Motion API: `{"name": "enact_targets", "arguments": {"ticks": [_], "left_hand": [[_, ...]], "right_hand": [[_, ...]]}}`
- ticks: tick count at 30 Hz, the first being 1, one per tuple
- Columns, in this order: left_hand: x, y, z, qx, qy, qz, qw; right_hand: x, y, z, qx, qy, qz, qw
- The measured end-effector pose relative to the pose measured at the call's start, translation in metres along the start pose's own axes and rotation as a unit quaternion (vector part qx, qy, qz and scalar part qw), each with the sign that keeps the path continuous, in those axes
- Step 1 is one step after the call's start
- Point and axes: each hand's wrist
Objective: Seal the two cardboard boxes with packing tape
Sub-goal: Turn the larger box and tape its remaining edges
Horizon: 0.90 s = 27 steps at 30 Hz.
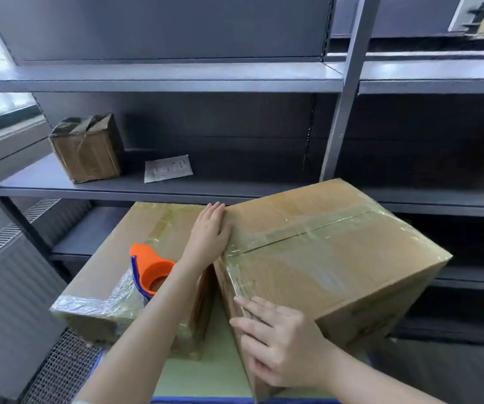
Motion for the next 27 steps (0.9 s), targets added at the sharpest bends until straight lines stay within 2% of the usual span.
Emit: {"name": "enact_targets", "arguments": {"ticks": [8,12,17,21,27], "left_hand": [[-0.007,0.000,0.026,0.013,-0.040,-0.141,0.989],[-0.015,-0.004,0.057,-0.029,-0.072,-0.194,0.978],[-0.033,0.003,0.081,-0.095,-0.101,-0.176,0.974],[-0.060,0.014,0.090,-0.117,-0.115,-0.162,0.973],[-0.096,0.039,0.102,-0.112,-0.050,-0.141,0.982]], "right_hand": [[-0.021,-0.009,0.034,-0.052,-0.018,-0.045,0.997],[-0.052,-0.024,0.067,-0.020,0.041,0.006,0.999],[-0.084,-0.041,0.092,0.023,0.091,-0.005,0.996],[-0.098,-0.047,0.111,0.016,0.124,-0.029,0.992],[-0.123,-0.056,0.140,-0.024,0.261,0.002,0.965]]}}
Point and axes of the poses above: each hand's wrist, its own z-axis away from the middle knuckle, its own y-axis out of the palm, x = y × z, and after that the axes turned 8 degrees about x, right-handed
